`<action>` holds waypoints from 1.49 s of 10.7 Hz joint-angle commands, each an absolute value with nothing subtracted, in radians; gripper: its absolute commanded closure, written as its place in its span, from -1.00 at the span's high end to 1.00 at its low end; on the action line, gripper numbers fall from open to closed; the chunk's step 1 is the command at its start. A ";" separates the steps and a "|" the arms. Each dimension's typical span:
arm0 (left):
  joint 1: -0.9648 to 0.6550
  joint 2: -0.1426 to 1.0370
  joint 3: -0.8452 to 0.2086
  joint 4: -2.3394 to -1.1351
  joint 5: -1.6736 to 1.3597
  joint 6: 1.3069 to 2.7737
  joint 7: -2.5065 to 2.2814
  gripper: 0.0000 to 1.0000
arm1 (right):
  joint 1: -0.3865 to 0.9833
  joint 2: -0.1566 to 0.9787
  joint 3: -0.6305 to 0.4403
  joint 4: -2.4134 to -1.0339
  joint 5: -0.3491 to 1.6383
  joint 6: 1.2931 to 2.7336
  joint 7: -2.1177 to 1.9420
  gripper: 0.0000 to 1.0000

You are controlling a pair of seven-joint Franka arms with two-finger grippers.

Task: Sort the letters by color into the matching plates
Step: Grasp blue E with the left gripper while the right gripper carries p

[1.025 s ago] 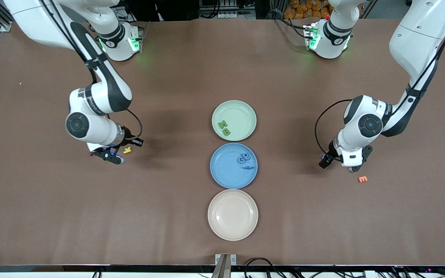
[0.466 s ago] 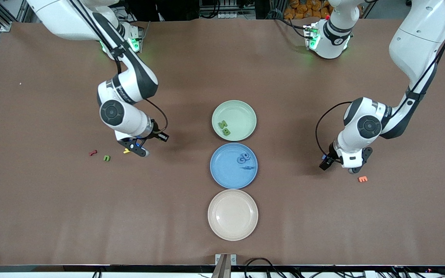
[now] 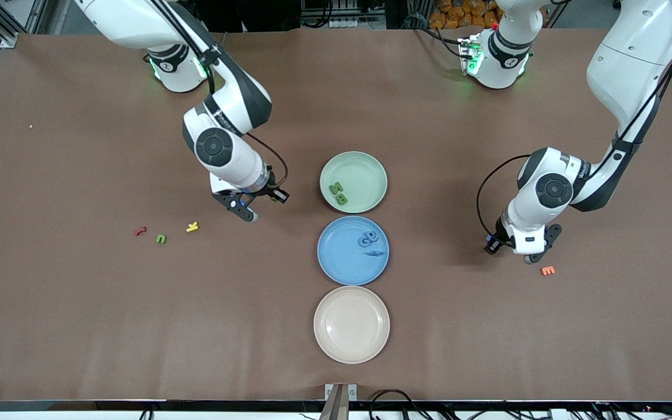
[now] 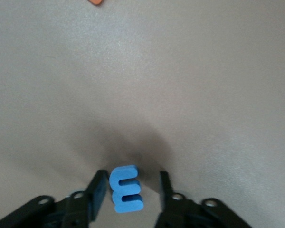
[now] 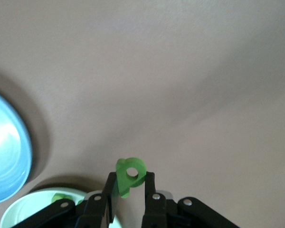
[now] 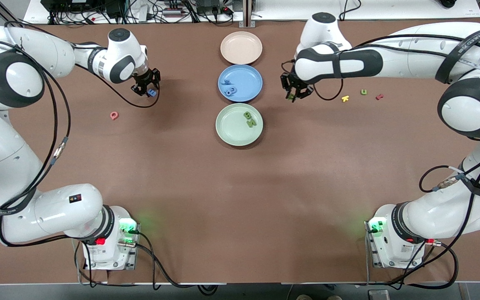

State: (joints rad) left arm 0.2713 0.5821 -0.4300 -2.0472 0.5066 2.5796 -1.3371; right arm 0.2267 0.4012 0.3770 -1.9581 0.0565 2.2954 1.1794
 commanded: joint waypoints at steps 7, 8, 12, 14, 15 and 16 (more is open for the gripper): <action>0.259 0.586 -0.437 -2.014 0.548 2.574 -1.358 -1.00 | 0.376 0.526 0.376 -1.809 0.046 2.348 1.422 -0.90; 0.230 0.586 -0.437 -1.999 0.542 2.573 -1.362 -1.00 | 0.391 0.550 0.374 -1.786 0.041 2.362 1.451 -0.90; 0.148 0.586 -0.439 -1.957 0.496 2.569 -1.370 -1.00 | 0.454 0.595 0.365 -1.732 0.023 2.362 1.532 -0.90; 0.094 0.591 -0.439 -1.939 0.479 2.569 -1.370 -1.00 | 0.478 0.613 0.365 -1.723 0.021 2.370 1.554 -0.90; 0.060 0.597 -0.439 -1.907 0.447 2.569 -1.370 -1.00 | 0.491 0.636 0.365 -1.706 0.018 2.388 1.574 -0.89; 0.025 0.607 -0.437 -1.881 0.413 2.569 -1.371 -1.00 | 0.505 0.655 0.365 -1.685 0.011 2.394 1.592 -0.90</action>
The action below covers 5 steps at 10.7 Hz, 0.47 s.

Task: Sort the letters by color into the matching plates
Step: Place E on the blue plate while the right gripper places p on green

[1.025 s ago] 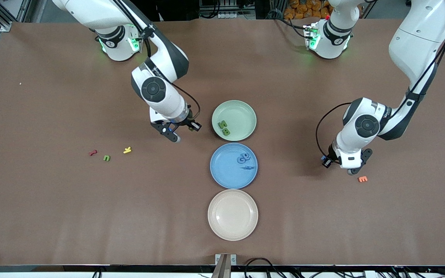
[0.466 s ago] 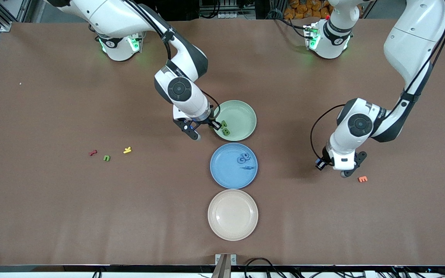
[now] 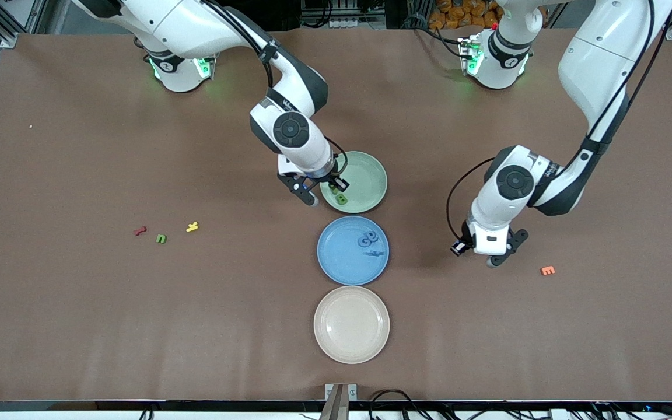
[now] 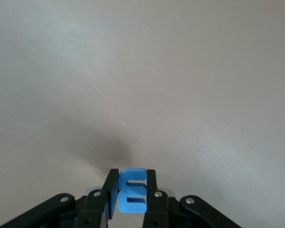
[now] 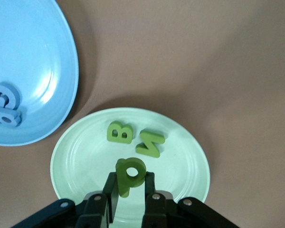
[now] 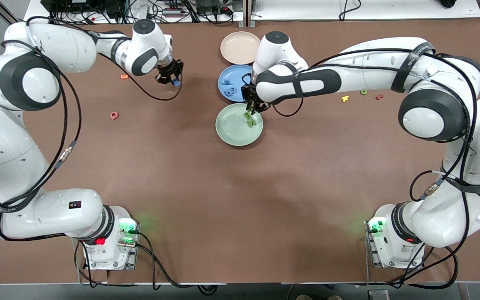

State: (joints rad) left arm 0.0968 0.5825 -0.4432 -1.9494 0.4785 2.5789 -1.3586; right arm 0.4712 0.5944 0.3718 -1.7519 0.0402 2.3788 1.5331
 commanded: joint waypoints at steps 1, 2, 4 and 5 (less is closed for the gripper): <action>-0.006 0.618 -0.437 -1.861 0.400 2.569 -1.374 -1.00 | 0.514 0.664 0.367 -1.675 0.000 2.395 1.600 -0.90; -0.027 0.641 -0.437 -1.820 0.397 2.569 -1.391 -1.00 | 0.534 0.666 0.367 -1.677 0.000 2.396 1.604 -0.90; -0.087 0.673 -0.436 -1.755 0.397 2.569 -1.460 -1.00 | 0.560 0.682 0.351 -1.666 -0.002 2.410 1.655 -0.86; -0.101 0.673 -0.436 -1.746 0.399 2.571 -1.479 -1.00 | 0.566 0.689 0.351 -1.664 -0.002 2.428 1.664 -0.82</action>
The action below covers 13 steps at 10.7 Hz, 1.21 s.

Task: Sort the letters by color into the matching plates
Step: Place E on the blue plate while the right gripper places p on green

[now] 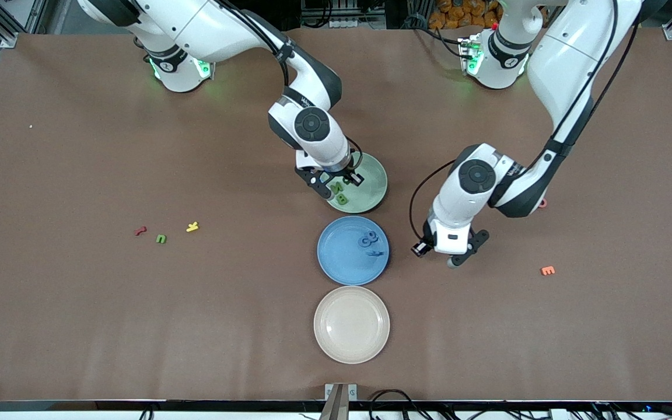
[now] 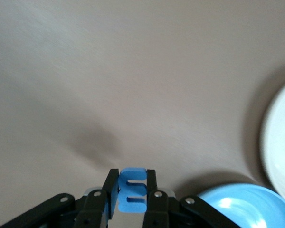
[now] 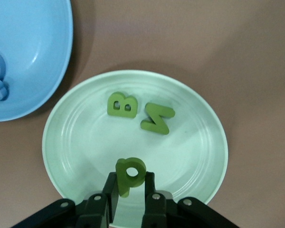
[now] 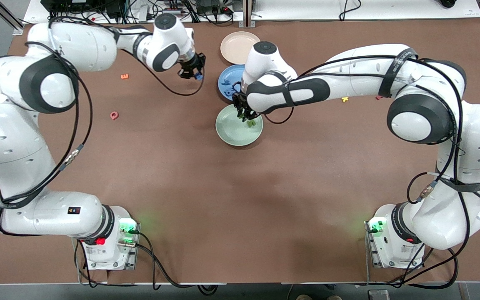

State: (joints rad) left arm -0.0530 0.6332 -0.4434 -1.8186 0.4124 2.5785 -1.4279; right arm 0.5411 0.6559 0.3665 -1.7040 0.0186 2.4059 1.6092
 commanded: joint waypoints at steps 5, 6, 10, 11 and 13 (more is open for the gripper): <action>-0.173 0.672 -0.436 -1.700 0.400 2.571 -1.511 -1.00 | 0.557 0.703 0.354 -1.658 -0.012 2.447 1.678 0.67; -0.172 0.672 -0.436 -1.700 0.406 2.571 -1.509 -1.00 | 0.555 0.700 0.354 -1.642 -0.011 2.438 1.678 0.77; -0.205 0.690 -0.436 -1.636 0.397 2.579 -1.512 -1.00 | 0.471 0.660 0.420 -1.640 -0.055 2.364 1.674 0.78; -0.222 0.699 -0.436 -1.614 0.396 2.580 -1.514 -1.00 | 0.447 0.640 0.437 -1.640 -0.080 2.311 1.666 0.78; -0.242 0.706 -0.436 -1.608 0.396 2.608 -1.523 -1.00 | 0.399 0.591 0.463 -1.643 -0.080 2.243 1.626 0.77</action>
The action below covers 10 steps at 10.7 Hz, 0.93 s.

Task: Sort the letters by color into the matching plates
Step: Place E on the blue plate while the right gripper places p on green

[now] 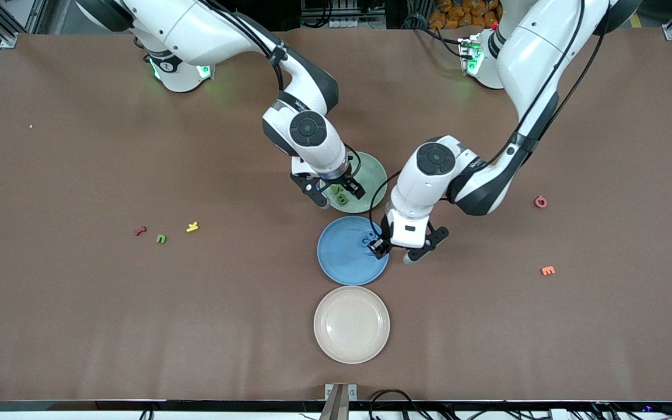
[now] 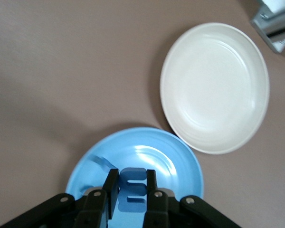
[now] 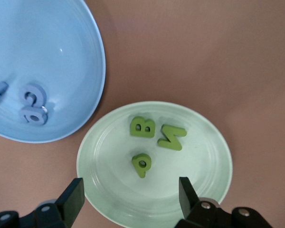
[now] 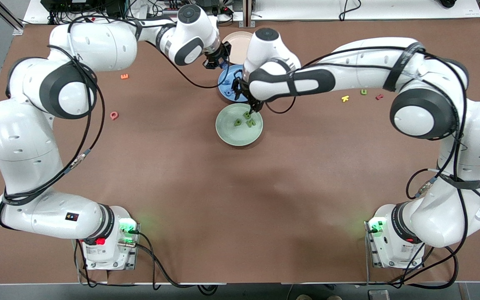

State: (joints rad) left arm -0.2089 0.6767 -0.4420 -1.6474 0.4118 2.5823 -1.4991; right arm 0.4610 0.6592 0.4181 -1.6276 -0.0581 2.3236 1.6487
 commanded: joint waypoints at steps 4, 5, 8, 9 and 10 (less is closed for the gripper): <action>-0.304 0.695 -0.413 -1.608 0.457 2.605 -1.583 1.00 | 0.290 0.488 0.520 -1.649 -0.078 2.096 1.436 0.75; -0.296 0.690 -0.410 -1.611 0.469 2.597 -1.580 1.00 | 0.240 0.468 0.553 -1.652 -0.078 2.054 1.387 0.75; -0.287 0.681 -0.405 -1.609 0.505 2.530 -1.484 1.00 | 0.135 0.401 0.598 -1.666 -0.077 1.929 1.290 0.77; -0.281 0.672 -0.403 -1.609 0.505 2.492 -1.421 1.00 | 0.115 0.379 0.598 -1.667 -0.077 1.893 1.264 0.77; -0.264 0.667 -0.405 -1.609 0.502 2.461 -1.360 1.00 | 0.091 0.355 0.598 -1.681 -0.075 1.866 1.211 0.77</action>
